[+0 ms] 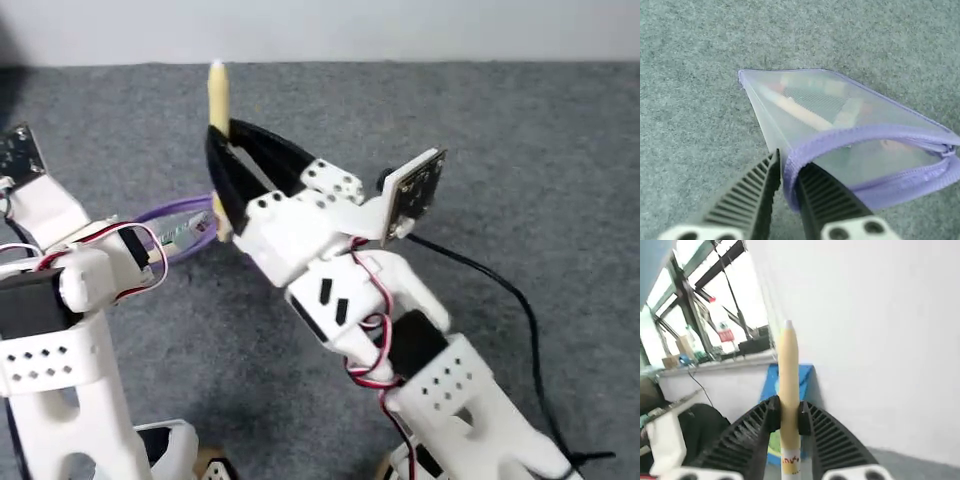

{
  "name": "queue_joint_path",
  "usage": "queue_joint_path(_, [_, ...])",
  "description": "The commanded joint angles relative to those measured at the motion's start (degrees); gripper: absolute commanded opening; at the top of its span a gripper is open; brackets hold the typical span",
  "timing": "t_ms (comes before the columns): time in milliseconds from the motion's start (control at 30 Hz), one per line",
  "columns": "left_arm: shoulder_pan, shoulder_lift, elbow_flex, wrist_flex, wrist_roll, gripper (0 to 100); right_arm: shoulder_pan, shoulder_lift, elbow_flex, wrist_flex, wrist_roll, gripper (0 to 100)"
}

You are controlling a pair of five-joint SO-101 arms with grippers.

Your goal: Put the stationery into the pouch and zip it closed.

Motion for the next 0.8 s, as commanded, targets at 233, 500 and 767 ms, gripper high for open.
queue_joint_path(233, [-0.2,0.5,0.2,-0.3,0.4,1,-2.7,12.0,-4.2,-10.6,-0.5,0.8])
queue_joint_path(500, [-0.2,0.6,0.2,-0.3,0.4,1,-4.3,16.7,-4.0,-13.1,-0.6,0.8])
queue_joint_path(767, [-0.2,0.6,0.2,-0.4,0.4,1,-4.3,13.2,-4.0,-1.0,-4.6,0.8])
